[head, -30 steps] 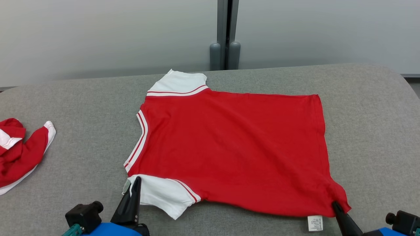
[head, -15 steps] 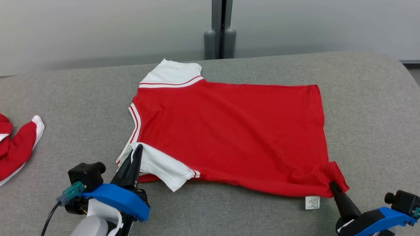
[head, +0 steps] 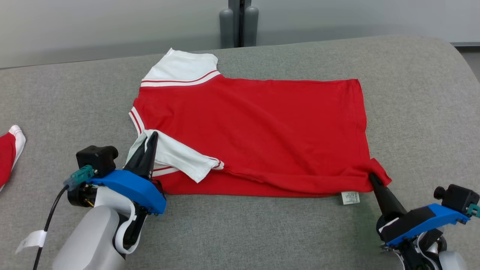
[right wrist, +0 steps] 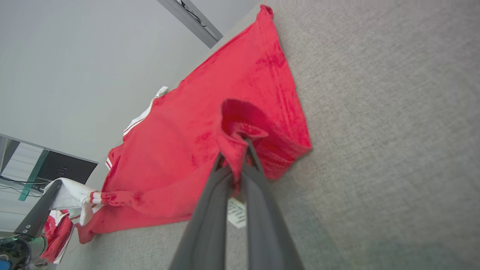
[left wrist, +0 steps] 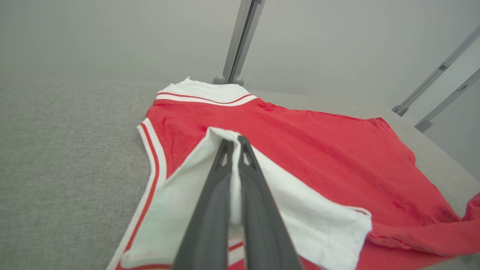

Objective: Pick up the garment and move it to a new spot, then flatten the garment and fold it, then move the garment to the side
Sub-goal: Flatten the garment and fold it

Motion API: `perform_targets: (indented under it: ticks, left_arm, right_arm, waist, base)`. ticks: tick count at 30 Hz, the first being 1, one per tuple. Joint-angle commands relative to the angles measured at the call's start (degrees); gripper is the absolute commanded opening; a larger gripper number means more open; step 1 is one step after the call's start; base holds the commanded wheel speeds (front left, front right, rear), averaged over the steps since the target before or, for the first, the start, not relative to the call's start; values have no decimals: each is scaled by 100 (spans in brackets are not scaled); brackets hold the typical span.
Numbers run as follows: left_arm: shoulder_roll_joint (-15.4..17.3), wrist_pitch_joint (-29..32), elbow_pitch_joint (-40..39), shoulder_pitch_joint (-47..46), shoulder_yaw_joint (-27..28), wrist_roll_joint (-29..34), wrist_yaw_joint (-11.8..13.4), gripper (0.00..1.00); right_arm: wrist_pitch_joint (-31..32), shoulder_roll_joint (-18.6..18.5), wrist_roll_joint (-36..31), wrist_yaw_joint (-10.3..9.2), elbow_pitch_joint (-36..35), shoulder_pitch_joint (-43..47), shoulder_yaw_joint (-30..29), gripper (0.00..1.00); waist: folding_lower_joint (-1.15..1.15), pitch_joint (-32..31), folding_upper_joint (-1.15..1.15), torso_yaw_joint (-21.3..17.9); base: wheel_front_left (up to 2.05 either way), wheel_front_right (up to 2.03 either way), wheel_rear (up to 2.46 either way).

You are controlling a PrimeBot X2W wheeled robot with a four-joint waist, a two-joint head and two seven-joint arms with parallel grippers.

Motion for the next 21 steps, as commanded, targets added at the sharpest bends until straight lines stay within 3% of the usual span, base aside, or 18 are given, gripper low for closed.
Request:
perform_targets:
  ticks: [1,2,3,4,5,14,21]
  left_arm:
    - [-14,-36,162,-206,-28,21,-45,0]
    - [-26,-44,242,-276,-42,21,-46,0]
    - [-42,-62,319,-334,-50,14,-59,44]
    - [-54,-83,389,-396,-58,15,-72,93]
    - [-57,-151,456,-457,-55,46,-73,100]
    - [-181,-605,832,-390,-10,-48,-108,100]
    - [-2,-717,913,12,-35,-19,-115,100]
  right_arm:
    - [-64,-10,-31,3,52,-228,5,23]
    - [-97,-10,-12,3,91,-301,3,45]
    - [-117,-12,4,3,145,-372,-1,100]
    - [-151,-10,-44,3,159,-431,21,100]
    - [-169,-10,-98,3,165,-482,47,100]
    - [-398,-11,-633,3,0,-258,-64,100]
    - [-255,-13,-1305,3,-143,-7,-190,100]
  waist:
    - [-1,40,-1,-19]
    - [-1,57,-1,-23]
    - [-1,63,-1,-21]
    - [-1,77,-1,-14]
    - [-1,83,-1,-5]
    - [-1,-83,-1,119]
    - [-1,-197,-1,182]
  base:
    - [0,0,0]
    - [0,0,0]
    - [0,0,0]
    - [0,0,0]
    - [0,0,0]
    - [0,0,0]
    - [0,0,0]
